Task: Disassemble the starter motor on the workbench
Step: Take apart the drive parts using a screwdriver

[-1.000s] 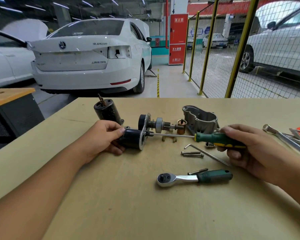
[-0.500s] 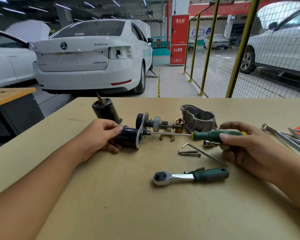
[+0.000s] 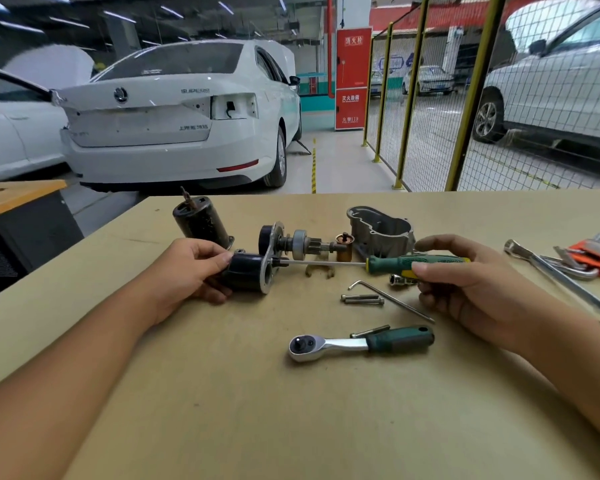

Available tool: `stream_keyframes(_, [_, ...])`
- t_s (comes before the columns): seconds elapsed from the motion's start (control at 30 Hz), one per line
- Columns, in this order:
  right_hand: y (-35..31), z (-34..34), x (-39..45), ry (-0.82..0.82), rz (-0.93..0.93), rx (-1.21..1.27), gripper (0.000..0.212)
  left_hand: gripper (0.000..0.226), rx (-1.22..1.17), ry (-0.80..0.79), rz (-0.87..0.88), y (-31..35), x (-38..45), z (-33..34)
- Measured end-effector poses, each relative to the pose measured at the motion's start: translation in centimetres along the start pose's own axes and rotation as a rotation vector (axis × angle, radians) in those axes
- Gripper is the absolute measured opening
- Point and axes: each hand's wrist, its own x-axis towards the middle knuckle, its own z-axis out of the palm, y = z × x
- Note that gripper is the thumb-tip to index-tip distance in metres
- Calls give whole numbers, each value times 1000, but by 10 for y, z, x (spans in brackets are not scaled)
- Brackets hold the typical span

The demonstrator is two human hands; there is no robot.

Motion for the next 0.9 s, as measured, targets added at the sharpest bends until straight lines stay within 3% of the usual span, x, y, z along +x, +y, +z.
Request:
stream_keyframes(0.17, [-4,6,-1,47,29,-118,47,13,8,3,-2,1,-1,1])
stream_keyframes(0.4, [1,3,1,42,-40,52,46,13,-11,1,-16,4,-3,4])
stream_keyframes(0.57, [-1,5,0,50,12,-89,50,14,-13,1,-16,4,-3,4])
stream_keyframes(0.63, [-1,2,1,35,4,-56,42,15,-11,-3,-16,4,-3,4])
stream_keyframes(0.77, [2,-3,3,76,4,61,49,17,-7,-4,-23,4,-3,3])
stream_keyframes(0.9, [0,2,1,36,19,6,33,18,-3,-9,-29,4,-3,4])
